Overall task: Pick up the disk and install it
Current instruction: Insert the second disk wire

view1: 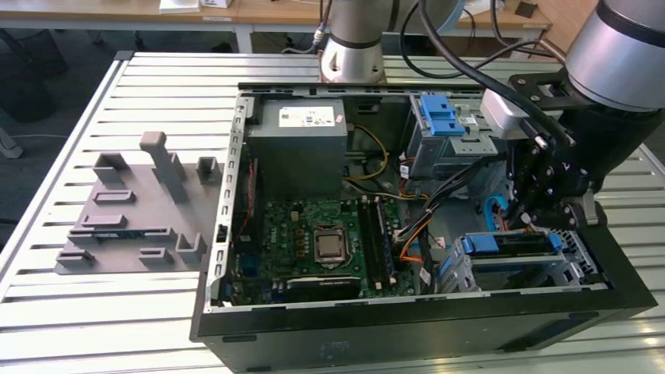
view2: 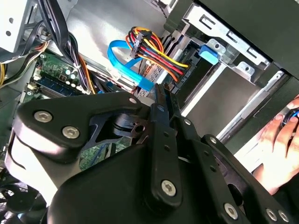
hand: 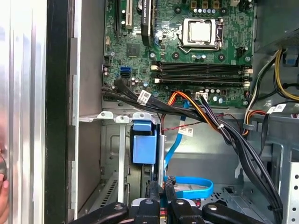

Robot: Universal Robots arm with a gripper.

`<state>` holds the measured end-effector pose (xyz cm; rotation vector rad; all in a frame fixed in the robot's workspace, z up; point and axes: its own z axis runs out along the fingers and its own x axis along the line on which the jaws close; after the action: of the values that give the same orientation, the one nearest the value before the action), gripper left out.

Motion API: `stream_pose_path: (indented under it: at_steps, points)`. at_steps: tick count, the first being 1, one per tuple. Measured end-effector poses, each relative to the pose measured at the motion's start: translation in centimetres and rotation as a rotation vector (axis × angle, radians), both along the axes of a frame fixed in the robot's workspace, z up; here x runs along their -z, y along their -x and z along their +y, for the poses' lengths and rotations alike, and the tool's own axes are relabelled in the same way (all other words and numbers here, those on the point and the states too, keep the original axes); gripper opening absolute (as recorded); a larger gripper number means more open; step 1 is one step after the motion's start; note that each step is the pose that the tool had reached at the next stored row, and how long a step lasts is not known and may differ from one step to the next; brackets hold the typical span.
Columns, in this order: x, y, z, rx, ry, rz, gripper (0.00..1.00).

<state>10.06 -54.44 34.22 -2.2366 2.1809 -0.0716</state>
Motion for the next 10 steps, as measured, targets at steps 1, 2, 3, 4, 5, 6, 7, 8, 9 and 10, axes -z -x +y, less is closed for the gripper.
stream_pose_path:
  at_steps: [1, 2, 3, 4, 5, 6, 7, 8, 9, 10]
  points:
    - [0.05, 0.01, -0.06, 0.000, -0.0035, -0.0002, 0.16]
    - [0.09, 0.02, -0.12, 0.000, -0.0068, -0.0003, 0.16]
    - [0.14, 0.02, -0.19, 0.000, -0.0104, -0.0004, 0.16]
    - [0.17, 0.03, -0.25, 0.000, -0.0130, -0.0004, 0.16]
    - [0.21, 0.03, -0.30, 0.000, -0.0147, -0.0004, 0.16]
    - [0.25, 0.03, -0.36, 0.000, -0.0155, -0.0004, 0.16]
    - [0.28, 0.03, -0.42, 0.000, -0.0158, -0.0004, 0.16]
    - [0.31, 0.03, -0.48, 0.000, -0.0159, -0.0004, 0.16]
    - [0.34, 0.03, -0.54, 0.000, -0.0160, -0.0005, 0.16]
    - [0.35, 0.03, -0.59, 0.000, -0.0159, -0.0005, 0.16]
